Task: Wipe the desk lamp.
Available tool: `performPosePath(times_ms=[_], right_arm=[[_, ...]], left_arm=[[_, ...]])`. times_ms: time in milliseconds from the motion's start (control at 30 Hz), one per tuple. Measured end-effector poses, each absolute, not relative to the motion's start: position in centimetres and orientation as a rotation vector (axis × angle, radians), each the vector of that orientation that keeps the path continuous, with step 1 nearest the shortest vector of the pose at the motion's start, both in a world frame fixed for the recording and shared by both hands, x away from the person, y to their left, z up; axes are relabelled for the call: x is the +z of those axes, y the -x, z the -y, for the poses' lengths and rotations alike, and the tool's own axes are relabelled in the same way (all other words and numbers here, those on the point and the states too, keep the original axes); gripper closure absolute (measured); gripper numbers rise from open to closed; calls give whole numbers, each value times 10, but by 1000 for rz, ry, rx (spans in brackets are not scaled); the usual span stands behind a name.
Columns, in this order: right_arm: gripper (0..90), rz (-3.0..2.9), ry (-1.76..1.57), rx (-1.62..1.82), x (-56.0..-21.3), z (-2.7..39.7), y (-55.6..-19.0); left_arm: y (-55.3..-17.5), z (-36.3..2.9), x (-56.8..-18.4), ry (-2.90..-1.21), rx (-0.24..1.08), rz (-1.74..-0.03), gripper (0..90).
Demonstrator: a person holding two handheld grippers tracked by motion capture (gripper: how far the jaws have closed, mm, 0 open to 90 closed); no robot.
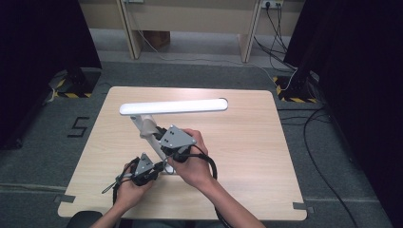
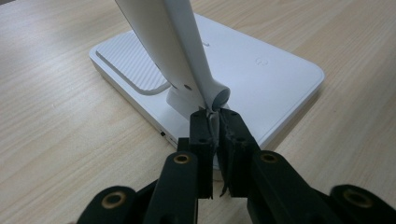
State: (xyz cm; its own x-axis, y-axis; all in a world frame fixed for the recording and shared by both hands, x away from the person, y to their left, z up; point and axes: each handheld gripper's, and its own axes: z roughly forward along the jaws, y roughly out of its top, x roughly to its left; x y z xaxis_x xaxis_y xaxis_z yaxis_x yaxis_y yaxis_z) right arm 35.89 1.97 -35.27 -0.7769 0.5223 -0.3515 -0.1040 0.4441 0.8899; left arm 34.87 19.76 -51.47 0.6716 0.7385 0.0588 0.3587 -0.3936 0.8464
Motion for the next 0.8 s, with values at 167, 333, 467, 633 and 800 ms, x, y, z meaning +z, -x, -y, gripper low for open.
performPosePath(times_ms=[167, 333, 467, 633, 800], right_arm=[[807, -2057, -315, 1356, -344, -28, -354], [807, -2026, -296, 1385, -335, -32, -352], [807, -2008, -298, 1414, -330, -33, -350], [806, -2004, -305, 1425, -327, -33, -350], [806, -2008, -305, 1425, -327, -33, -350]], left_arm=[[-349, -197, -515, -2007, 552, -844, 835], [-348, -197, -515, -2010, 550, -843, 835], [-348, -197, -515, -2011, 555, -841, 834], [-349, -197, -515, -2012, 559, -839, 834], [-348, -197, -515, -2011, 564, -837, 834]])
